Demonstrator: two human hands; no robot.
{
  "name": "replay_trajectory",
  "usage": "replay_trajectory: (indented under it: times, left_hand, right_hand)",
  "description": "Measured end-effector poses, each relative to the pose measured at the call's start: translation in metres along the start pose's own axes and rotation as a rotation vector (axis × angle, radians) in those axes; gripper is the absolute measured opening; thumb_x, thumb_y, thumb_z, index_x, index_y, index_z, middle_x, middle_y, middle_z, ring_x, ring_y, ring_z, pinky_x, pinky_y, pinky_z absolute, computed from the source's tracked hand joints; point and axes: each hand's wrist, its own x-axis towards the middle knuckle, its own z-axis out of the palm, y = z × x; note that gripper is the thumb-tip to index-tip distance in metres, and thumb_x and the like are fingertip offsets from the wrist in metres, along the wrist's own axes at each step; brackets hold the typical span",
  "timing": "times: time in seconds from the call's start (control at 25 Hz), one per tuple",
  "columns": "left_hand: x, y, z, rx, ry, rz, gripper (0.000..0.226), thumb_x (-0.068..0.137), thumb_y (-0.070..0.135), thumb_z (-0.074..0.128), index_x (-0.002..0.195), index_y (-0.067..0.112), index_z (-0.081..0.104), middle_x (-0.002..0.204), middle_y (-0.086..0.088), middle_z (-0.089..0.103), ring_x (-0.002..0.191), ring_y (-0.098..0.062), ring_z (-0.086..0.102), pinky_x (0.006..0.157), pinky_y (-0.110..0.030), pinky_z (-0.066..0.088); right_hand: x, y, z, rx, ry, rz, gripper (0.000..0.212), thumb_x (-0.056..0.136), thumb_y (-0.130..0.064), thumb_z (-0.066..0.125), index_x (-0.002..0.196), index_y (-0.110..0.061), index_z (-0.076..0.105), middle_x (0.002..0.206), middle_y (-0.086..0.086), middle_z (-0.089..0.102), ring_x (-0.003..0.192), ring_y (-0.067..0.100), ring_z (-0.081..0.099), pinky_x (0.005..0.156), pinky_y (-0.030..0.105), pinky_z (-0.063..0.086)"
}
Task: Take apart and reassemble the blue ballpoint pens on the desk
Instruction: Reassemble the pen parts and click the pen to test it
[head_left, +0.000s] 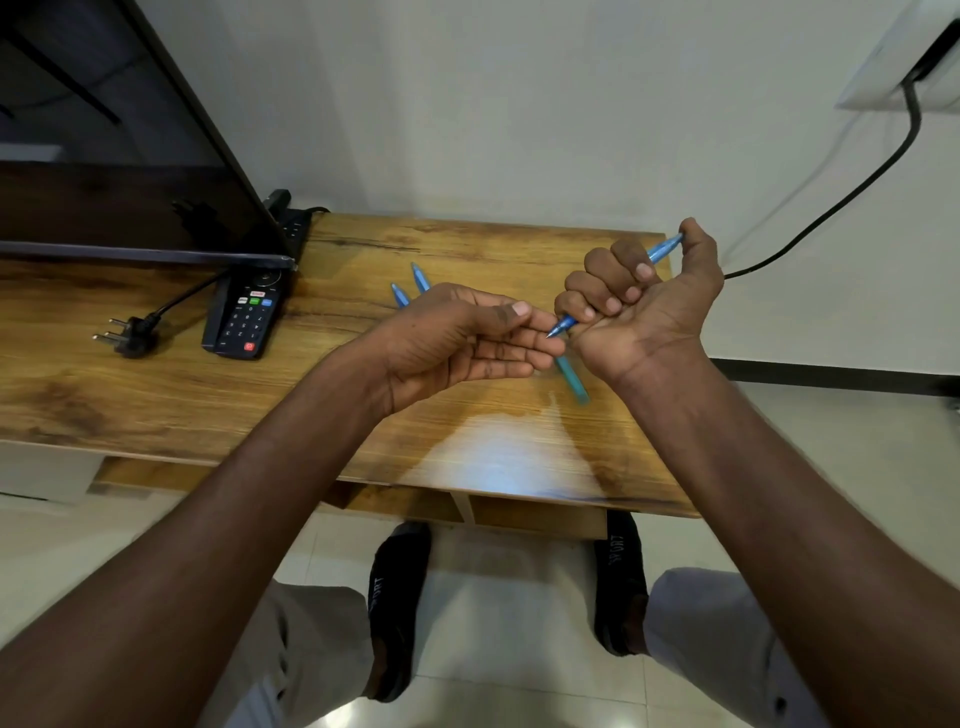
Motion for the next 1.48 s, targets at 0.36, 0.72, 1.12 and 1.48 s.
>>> replay_trajectory:
  times: [0.36, 0.72, 1.12, 1.48]
  left_hand:
    - [-0.0008, -0.0004, 0.0025, 0.043, -0.018, -0.001, 0.031, 0.106, 0.014, 0.058, 0.127, -0.005, 0.07, 0.118, -0.024, 0.076, 0.11, -0.032, 0.076, 0.093, -0.034, 0.063]
    - [-0.0008, -0.0001, 0.0017, 0.071, -0.021, -0.005, 0.031, 0.106, 0.012, 0.058, 0.128, -0.006, 0.069, 0.119, -0.025, 0.076, 0.114, -0.034, 0.075, 0.093, -0.034, 0.063]
    - [-0.0015, -0.0007, 0.0016, 0.082, -0.008, -0.012, 0.03, 0.105, 0.011, 0.058, 0.126, -0.007, 0.07, 0.118, -0.025, 0.076, 0.116, -0.037, 0.073, 0.096, -0.036, 0.062]
    - [-0.0019, -0.0007, 0.0023, 0.083, -0.01, -0.018, 0.029, 0.105, 0.012, 0.058, 0.125, -0.005, 0.072, 0.117, -0.024, 0.077, 0.114, -0.035, 0.074, 0.095, -0.035, 0.063]
  right_hand:
    - [-0.0024, -0.0007, 0.0027, -0.079, 0.048, -0.004, 0.058, 0.094, -0.06, 0.04, 0.052, -0.021, 0.028, 0.047, -0.007, 0.017, 0.042, 0.013, 0.013, 0.048, 0.025, 0.012]
    - [-0.0032, -0.0008, 0.0028, -0.103, 0.062, -0.002, 0.056, 0.093, -0.059, 0.04, 0.054, -0.022, 0.028, 0.048, -0.006, 0.016, 0.044, 0.013, 0.011, 0.048, 0.025, 0.013]
    - [-0.0023, 0.0007, 0.0032, -0.182, 0.012, 0.028, 0.059, 0.095, -0.062, 0.04, 0.053, -0.022, 0.03, 0.047, -0.007, 0.02, 0.044, 0.012, 0.013, 0.05, 0.026, 0.012]
    - [-0.0019, 0.0006, 0.0032, -0.142, 0.089, 0.014, 0.056, 0.093, -0.058, 0.041, 0.052, -0.022, 0.028, 0.048, -0.006, 0.017, 0.044, 0.013, 0.011, 0.048, 0.025, 0.013]
